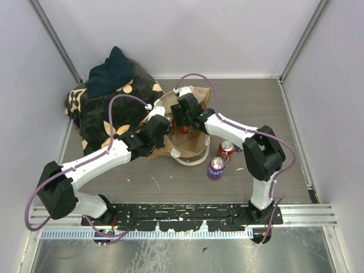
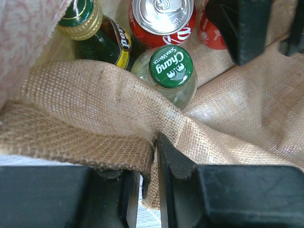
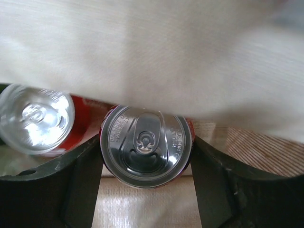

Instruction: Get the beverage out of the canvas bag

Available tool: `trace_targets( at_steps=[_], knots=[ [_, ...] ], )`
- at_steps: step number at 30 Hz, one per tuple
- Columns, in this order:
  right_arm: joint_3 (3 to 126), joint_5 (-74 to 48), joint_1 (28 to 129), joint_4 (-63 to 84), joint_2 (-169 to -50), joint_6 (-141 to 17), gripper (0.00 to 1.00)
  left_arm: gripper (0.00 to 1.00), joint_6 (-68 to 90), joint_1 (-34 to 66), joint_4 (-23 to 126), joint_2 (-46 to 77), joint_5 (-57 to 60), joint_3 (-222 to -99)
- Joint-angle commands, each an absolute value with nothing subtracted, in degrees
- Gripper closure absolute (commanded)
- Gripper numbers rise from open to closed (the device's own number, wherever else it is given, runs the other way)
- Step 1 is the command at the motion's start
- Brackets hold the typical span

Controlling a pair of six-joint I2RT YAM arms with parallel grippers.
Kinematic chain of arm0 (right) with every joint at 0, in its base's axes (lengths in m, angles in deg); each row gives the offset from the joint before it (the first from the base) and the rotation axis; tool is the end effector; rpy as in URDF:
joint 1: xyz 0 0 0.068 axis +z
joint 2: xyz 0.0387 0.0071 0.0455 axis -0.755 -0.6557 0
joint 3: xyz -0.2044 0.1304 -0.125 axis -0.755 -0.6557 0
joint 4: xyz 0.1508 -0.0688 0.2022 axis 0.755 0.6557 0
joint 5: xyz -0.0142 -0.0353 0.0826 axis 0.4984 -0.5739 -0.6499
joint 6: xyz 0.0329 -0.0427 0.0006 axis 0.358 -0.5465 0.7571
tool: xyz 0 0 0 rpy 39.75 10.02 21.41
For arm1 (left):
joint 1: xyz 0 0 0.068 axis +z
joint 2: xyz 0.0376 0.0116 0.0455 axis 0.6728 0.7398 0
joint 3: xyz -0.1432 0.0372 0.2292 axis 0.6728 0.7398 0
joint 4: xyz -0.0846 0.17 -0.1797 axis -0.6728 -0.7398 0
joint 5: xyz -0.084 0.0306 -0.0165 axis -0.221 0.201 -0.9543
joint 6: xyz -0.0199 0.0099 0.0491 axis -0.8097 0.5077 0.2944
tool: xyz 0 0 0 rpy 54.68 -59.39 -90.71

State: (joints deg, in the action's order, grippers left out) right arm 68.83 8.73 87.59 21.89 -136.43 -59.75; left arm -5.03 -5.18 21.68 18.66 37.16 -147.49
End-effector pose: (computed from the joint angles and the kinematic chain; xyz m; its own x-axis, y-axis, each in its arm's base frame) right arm 0.3415 0.2613 0.2321 -0.5685 -0.2606 -0.7803 -0.3792 0.9247 -0.0325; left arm 0.2098 -0.2044 0.2703 -0.6421 0.0882 -0.7615 0.1606 0.9868 -0.0211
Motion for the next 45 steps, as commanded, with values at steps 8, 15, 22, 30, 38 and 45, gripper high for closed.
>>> trace_targets(
  at_steps=[8, 15, 22, 30, 38, 45],
  knots=[
    [67.47, 19.97, 90.42, 18.55, -107.44, -66.48, 0.99, 0.73, -2.96, -5.32, 20.23, 22.97, 35.71, -150.22],
    [62.69, 33.09, 90.42, 23.77, -93.99, -67.33, 0.99, 0.73, -2.37, -4.58, 21.31, 24.28, 35.91, -151.23],
    [56.34, 39.91, 90.31, 29.12, -87.26, -63.53, 1.00, 0.73, -0.85, -1.58, 22.59, 24.64, 36.74, -151.44],
    [51.01, 37.14, 89.39, 30.18, -88.08, -58.58, 1.00, 0.72, -0.38, 1.22, 23.09, 24.30, 36.58, -150.12],
    [47.00, 31.35, 86.70, 23.11, -92.63, -57.74, 1.00, 0.73, -1.73, 1.19, 23.74, 25.03, 35.27, -148.55],
    [45.74, 26.49, 82.01, 19.23, -98.04, -56.49, 1.00, 0.73, -2.62, 1.20, 23.71, 25.24, 34.48, -147.63]
  ],
)
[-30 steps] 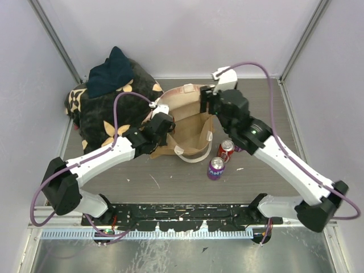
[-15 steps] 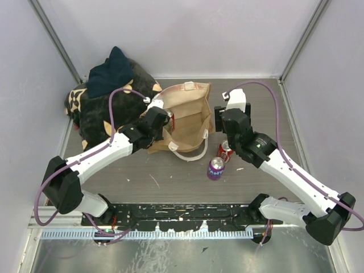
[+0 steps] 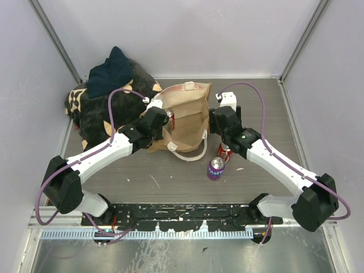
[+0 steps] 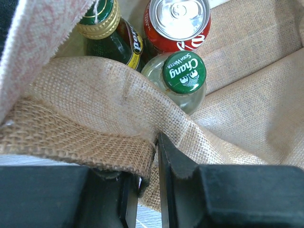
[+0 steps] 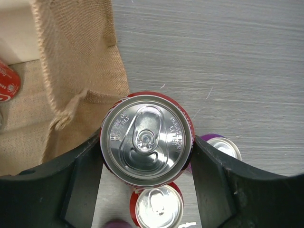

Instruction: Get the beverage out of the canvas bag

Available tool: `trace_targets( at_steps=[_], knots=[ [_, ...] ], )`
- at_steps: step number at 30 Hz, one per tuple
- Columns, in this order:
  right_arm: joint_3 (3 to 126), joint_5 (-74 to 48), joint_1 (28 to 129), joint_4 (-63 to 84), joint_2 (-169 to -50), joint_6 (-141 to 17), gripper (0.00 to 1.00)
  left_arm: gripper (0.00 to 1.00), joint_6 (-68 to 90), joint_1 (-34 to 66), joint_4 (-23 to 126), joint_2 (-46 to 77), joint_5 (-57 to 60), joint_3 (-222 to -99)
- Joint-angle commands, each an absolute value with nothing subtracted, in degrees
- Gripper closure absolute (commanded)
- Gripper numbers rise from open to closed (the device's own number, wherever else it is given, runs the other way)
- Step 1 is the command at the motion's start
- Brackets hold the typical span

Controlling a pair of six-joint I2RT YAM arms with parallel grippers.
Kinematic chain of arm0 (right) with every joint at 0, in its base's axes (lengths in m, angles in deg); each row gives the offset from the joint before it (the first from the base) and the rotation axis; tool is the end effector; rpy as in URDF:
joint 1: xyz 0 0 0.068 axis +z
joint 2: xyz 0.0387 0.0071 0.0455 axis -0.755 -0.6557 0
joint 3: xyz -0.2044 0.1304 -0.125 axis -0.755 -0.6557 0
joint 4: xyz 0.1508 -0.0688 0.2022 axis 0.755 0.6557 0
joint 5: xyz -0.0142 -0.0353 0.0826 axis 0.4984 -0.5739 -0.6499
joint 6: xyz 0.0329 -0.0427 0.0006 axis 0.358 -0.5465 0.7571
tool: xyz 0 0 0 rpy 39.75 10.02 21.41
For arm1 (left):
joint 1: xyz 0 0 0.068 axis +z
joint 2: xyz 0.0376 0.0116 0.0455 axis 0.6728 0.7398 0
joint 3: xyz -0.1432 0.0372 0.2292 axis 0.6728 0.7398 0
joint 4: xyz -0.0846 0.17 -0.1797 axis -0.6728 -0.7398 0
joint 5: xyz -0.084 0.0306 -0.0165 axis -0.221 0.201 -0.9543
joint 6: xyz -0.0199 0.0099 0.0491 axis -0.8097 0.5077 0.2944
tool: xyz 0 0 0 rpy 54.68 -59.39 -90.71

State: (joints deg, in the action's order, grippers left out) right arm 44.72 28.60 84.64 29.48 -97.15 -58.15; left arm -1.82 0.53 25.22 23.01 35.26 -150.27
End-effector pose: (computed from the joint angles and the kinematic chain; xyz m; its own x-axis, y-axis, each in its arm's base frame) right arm 0.2267 0.1380 0.3079 -0.4478 -0.1338 -0.8840 -0.0232 0.9901 -0.1381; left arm 0.2448 -0.1980 0.2687 -0.6341 0.0633 -0.7707 0.1207 0.9925 -0.0178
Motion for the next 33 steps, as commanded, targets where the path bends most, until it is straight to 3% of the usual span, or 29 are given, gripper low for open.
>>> trace_targets(
  at_steps=[1, 7, 22, 33],
  knots=[
    [45.27, 25.25, 81.04, 18.73, -98.99, -55.92, 1.00, 0.73, -2.78, 1.24, 23.73, 25.22, 34.47, -147.52],
    [42.09, 19.17, 76.29, 15.53, -103.03, -53.45, 1.00, 0.73, -3.60, 1.24, 23.65, 25.06, 33.99, -147.23],
    [39.64, 16.66, 75.15, 11.30, -112.19, -52.74, 1.00, 0.71, -4.14, 1.23, 23.00, 24.75, 33.03, -147.14],
    [38.89, 19.00, 75.14, 14.47, -113.43, -51.47, 0.97, 0.58, -3.72, 1.18, 22.93, 24.06, 33.61, -147.23]
  ],
)
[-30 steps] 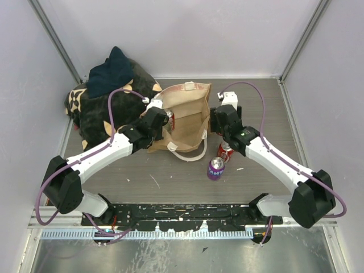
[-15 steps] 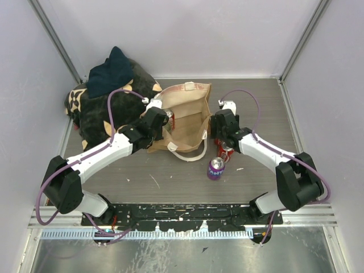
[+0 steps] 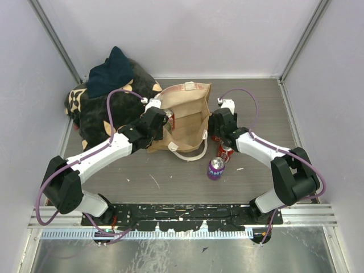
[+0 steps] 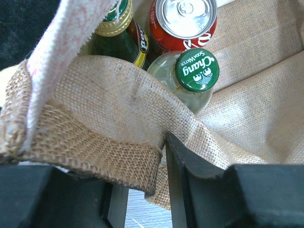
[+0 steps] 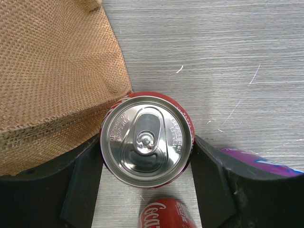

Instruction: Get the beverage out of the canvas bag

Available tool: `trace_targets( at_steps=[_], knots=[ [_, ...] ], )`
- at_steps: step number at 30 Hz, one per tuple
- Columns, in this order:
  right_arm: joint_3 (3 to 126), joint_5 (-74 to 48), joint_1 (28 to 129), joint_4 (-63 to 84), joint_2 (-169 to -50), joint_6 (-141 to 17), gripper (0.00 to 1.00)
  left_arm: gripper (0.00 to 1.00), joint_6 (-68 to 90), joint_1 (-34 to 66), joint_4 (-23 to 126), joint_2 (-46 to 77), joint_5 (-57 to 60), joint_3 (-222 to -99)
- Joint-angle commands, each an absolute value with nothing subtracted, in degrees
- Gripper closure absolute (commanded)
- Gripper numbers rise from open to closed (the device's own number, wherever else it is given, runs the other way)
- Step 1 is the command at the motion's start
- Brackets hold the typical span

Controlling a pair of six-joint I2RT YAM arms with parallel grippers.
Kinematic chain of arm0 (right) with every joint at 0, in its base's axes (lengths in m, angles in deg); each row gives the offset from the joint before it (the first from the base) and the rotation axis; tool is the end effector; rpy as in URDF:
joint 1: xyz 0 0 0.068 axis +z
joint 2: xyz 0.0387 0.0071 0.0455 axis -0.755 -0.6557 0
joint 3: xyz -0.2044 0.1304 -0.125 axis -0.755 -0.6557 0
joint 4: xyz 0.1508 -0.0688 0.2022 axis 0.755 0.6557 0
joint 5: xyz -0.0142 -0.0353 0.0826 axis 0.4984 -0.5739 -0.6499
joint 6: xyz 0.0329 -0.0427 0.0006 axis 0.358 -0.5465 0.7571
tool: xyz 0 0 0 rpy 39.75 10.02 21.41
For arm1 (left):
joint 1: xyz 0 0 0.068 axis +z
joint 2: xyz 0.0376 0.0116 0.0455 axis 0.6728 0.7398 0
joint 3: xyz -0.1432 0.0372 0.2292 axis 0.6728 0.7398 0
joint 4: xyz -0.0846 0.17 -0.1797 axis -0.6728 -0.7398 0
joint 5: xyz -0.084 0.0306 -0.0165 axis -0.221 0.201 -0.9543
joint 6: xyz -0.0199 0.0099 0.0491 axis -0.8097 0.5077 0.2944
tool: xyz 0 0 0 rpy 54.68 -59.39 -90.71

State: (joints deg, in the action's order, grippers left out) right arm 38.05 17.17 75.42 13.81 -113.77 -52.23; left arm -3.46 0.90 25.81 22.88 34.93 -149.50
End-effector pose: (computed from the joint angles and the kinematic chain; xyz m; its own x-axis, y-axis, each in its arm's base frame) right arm 0.2876 0.1276 0.2115 -0.5960 -0.0033 -0.8030 0.0172 0.9997 -0.0168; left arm 0.2452 -0.1959 0.2657 -0.6399 0.0315 -0.7678 0.1000 0.9941 -0.0426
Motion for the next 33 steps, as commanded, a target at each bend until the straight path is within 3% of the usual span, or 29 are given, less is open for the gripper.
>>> trace_targets(
  at_steps=[1, 11, 15, 17, 24, 29, 33],
  knots=[
    [38.82, 19.50, 75.18, 14.94, -113.29, -51.63, 0.97, 0.58, -3.72, 1.23, 22.93, 24.18, 33.59, -147.23],
    [42.36, 23.49, 75.14, 25.37, -110.69, -50.55, 1.00, 0.55, -3.65, 1.23, 23.38, 24.65, 32.95, -147.84],
    [42.26, 22.58, 75.14, 25.81, -110.46, -50.96, 0.92, 0.52, -3.57, 1.23, 23.63, 24.88, 32.79, -147.93],
    [42.21, 22.29, 75.14, 25.63, -111.18, -51.01, 0.84, 0.52, -3.55, 1.16, 23.74, 25.06, 32.66, -148.00],
    [43.08, 22.18, 75.18, 25.85, -112.34, -50.79, 0.26, 0.51, -3.46, 1.24, 23.87, 24.75, 32.65, -147.69],
    [44.27, 22.97, 75.15, 26.03, -111.50, -51.67, 0.05, 0.51, -3.28, 1.20, 23.75, 24.61, 32.64, -147.57],
    [45.81, 23.18, 75.18, 26.24, -109.36, -52.49, 0.03, 0.51, -3.28, 1.23, 23.91, 24.48, 32.26, -147.28]
  ],
)
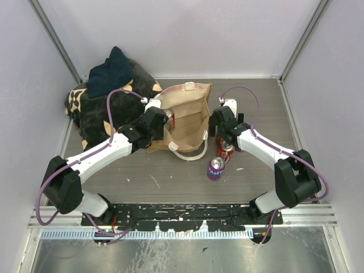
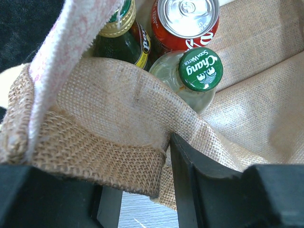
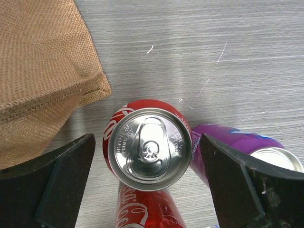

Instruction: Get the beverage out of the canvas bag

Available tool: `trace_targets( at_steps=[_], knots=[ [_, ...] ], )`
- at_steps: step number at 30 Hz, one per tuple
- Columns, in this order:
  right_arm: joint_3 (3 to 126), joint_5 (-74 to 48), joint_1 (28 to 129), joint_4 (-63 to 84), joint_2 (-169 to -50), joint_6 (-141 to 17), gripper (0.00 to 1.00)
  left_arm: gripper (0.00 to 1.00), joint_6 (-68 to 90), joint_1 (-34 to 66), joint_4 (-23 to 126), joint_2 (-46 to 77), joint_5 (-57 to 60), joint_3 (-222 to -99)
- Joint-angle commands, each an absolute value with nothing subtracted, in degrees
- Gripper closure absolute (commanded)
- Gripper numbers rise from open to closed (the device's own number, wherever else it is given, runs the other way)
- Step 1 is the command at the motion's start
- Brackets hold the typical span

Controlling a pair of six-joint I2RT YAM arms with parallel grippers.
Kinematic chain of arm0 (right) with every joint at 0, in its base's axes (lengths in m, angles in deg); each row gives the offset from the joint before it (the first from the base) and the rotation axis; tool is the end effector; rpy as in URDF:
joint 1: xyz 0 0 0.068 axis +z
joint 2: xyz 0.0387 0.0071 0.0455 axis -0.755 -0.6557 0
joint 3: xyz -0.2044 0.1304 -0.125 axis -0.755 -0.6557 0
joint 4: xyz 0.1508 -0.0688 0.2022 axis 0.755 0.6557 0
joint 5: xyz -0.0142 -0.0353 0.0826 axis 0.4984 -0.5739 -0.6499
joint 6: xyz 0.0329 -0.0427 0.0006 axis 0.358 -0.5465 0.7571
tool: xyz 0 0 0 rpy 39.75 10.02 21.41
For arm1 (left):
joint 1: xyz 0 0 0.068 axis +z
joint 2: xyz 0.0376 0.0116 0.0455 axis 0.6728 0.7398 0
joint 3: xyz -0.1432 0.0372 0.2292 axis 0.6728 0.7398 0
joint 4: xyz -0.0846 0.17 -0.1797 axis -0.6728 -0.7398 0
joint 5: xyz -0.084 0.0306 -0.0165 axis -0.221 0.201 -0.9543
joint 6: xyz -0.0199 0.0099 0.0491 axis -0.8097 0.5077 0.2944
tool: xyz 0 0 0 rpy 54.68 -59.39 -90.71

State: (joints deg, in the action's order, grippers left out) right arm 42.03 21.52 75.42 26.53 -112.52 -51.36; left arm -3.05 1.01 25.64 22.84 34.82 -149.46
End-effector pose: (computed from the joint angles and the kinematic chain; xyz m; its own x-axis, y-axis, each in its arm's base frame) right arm 0.2812 0.1217 0.2234 -0.6688 -0.0348 -0.7426 0.0753 0.9906 -0.1142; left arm 0.2452 -0.1952 0.2654 -0.6416 0.0390 -0.7660 0.1039 0.9939 -0.0365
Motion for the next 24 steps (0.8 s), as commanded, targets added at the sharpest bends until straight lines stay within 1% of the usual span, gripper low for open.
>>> trace_targets(
  at_steps=[1, 6, 10, 12, 14, 15, 19, 24],
  knots=[
    [46.33, 23.19, 75.21, 26.41, -108.68, -52.50, 0.03, 0.51, -3.30, 1.21, 23.86, 24.30, 32.23, -147.19],
    [51.69, 24.32, 77.12, 27.96, -104.02, -53.15, 0.04, 0.58, -3.28, 1.23, 23.77, 23.14, 31.84, -146.48],
    [57.68, 24.76, 81.79, 28.62, -101.09, -55.03, 0.11, 0.62, -3.45, 1.20, 23.09, 20.96, 31.72, -145.97],
    [60.92, 24.55, 85.00, 28.62, -100.92, -56.31, 0.16, 0.69, -3.47, 1.23, 22.61, 19.67, 32.00, -145.83],
    [63.66, 23.85, 87.89, 28.46, -101.64, -57.50, 0.19, 0.77, -3.54, 1.17, 22.05, 18.48, 32.33, -145.74],
    [64.92, 22.23, 88.82, 28.34, -102.29, -57.91, 0.20, 0.79, -3.54, 1.16, 21.75, 17.98, 32.47, -145.70],
    [68.62, 15.05, 90.65, 27.40, -106.40, -58.04, 0.25, 0.84, -3.99, 1.19, 20.91, 16.50, 32.93, -145.55],
    [69.56, 11.99, 92.08, 26.06, -112.48, -57.33, 0.26, 0.92, -5.54, 1.23, 19.23, 14.64, 31.79, -145.60]
  ],
)
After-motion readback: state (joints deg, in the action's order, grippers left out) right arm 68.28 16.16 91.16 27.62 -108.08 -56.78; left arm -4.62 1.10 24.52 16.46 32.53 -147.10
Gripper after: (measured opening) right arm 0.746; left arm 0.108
